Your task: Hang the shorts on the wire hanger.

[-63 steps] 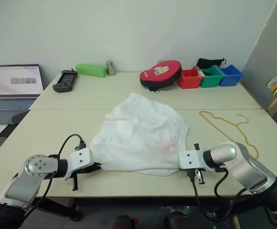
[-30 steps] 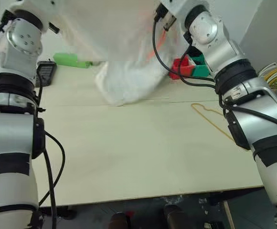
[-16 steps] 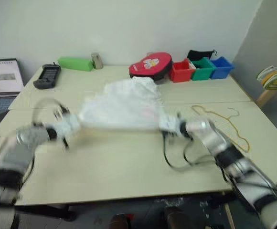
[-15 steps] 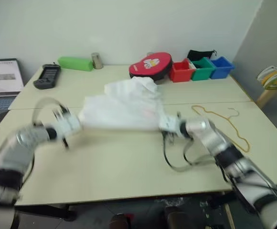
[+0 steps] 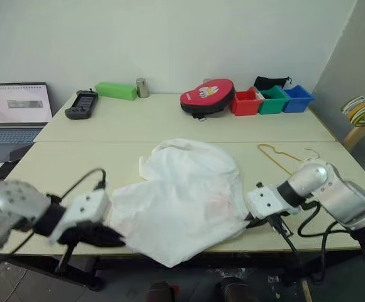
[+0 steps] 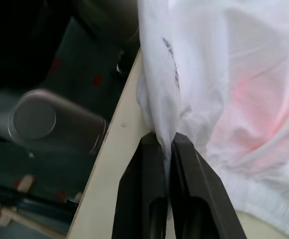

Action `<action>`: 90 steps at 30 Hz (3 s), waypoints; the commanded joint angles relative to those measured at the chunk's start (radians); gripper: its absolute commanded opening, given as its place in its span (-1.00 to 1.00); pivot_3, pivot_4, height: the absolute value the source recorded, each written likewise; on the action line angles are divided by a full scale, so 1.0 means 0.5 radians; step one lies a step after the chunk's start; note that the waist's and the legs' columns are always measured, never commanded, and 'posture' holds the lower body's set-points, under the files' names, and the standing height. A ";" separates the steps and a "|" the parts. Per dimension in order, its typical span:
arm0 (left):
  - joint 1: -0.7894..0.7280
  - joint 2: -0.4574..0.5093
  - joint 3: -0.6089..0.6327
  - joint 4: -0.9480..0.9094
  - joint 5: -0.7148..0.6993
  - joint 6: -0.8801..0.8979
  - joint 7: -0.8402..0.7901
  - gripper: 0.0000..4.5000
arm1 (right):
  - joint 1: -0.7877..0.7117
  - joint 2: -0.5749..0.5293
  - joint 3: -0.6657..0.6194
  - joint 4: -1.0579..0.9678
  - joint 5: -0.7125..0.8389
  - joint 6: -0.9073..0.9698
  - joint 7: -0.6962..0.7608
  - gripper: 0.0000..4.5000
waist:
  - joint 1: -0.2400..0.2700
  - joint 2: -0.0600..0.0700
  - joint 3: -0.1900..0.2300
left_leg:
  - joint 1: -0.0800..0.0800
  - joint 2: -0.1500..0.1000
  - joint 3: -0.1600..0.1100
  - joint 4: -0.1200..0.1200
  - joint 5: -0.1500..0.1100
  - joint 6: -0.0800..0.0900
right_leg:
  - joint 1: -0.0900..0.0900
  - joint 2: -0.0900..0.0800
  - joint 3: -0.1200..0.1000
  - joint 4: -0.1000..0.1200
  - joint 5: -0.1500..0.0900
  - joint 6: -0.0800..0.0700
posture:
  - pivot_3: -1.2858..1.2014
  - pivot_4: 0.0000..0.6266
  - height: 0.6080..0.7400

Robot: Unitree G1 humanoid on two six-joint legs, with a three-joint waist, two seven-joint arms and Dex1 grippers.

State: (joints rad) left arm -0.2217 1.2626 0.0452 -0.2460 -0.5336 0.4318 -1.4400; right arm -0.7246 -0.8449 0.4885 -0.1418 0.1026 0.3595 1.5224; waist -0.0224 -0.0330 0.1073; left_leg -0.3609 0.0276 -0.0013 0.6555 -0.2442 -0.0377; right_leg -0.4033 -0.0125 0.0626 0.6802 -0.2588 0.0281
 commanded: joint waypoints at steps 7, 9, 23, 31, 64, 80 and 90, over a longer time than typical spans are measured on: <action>-2.781 -0.631 -0.601 2.892 1.669 -0.973 2.871 -0.99 | -1.954 0.740 -0.334 2.599 -0.647 -0.818 -3.004 -1.00 | -0.013 -0.037 0.005 | -0.044 0.011 -0.032 0.011 0.009 0.007 | -0.032 0.033 0.006 0.006 0.054 0.002 | 0.08 -1.00 1.00; -2.898 -0.609 -0.664 2.989 1.756 -1.144 2.968 -0.99 | -2.004 0.782 -0.299 2.705 -0.673 -1.008 -2.990 -1.00 | -0.023 -0.043 -0.003 | -0.149 0.013 -0.039 0.010 0.044 -0.060 | -0.152 0.027 0.005 0.025 0.088 -0.009 | 0.08 -1.00 1.00; -1.025 -0.397 -0.568 1.789 1.300 -1.076 1.144 -0.99 | -0.474 0.737 -0.033 1.425 -0.659 -0.643 -1.163 -1.00 | -0.026 0.010 -0.115 | -0.087 0.003 -0.002 -0.011 -0.015 -0.008 | -0.078 0.016 0.006 -0.002 0.035 0.009 | 0.12 -0.98 1.00; 0.277 -0.047 -0.363 0.431 0.971 -0.532 0.721 -0.99 | 0.159 0.307 0.085 0.316 -0.631 -0.273 -0.572 -1.00 | -0.003 0.009 -0.108 | -0.066 0.010 -0.008 -0.013 -0.019 -0.007 | -0.067 0.024 0.004 0.003 0.024 0.000 | 0.11 -0.93 1.00; -2.591 -0.751 -0.690 3.047 1.831 -1.303 2.475 -0.99 | -1.690 0.980 -0.250 2.866 -0.837 -1.200 -2.454 -1.00 | -0.025 -0.006 -0.082 | -0.109 0.008 -0.021 -0.025 -0.011 -0.017 | -0.120 0.037 0.014 0.002 0.036 -0.015 | 0.10 -1.00 1.00; -0.678 -0.203 -0.454 0.999 1.054 -0.628 0.288 -0.99 | -0.389 0.513 -0.079 0.987 -0.626 -0.688 -0.500 -1.00 | -0.036 -0.003 -0.080 | -0.071 0.007 -0.047 -0.008 -0.006 -0.031 | -0.072 0.043 -0.002 0.017 0.038 -0.013 | 0.11 -1.00 1.00; 0.012 -0.096 -0.266 0.110 0.767 -0.302 0.168 -0.99 | 0.043 0.199 -0.086 0.148 -0.409 -0.261 -0.096 -1.00 | -0.012 -0.001 -0.080 | 0.006 0.008 -0.040 -0.012 0.000 -0.022 | -0.002 0.050 0.014 0.012 0.016 -0.032 | 0.10 -1.00 1.00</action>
State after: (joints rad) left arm -0.2269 1.1999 -0.1287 -0.1237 -0.1271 0.2582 -1.3641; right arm -0.7180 -0.7421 0.4570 0.0103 -0.1301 0.1895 1.4578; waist -0.0284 -0.0333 0.0672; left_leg -0.3574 0.0315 -0.0205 0.6492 -0.2439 -0.0485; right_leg -0.4042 0.0123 0.0704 0.6862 -0.2509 0.0123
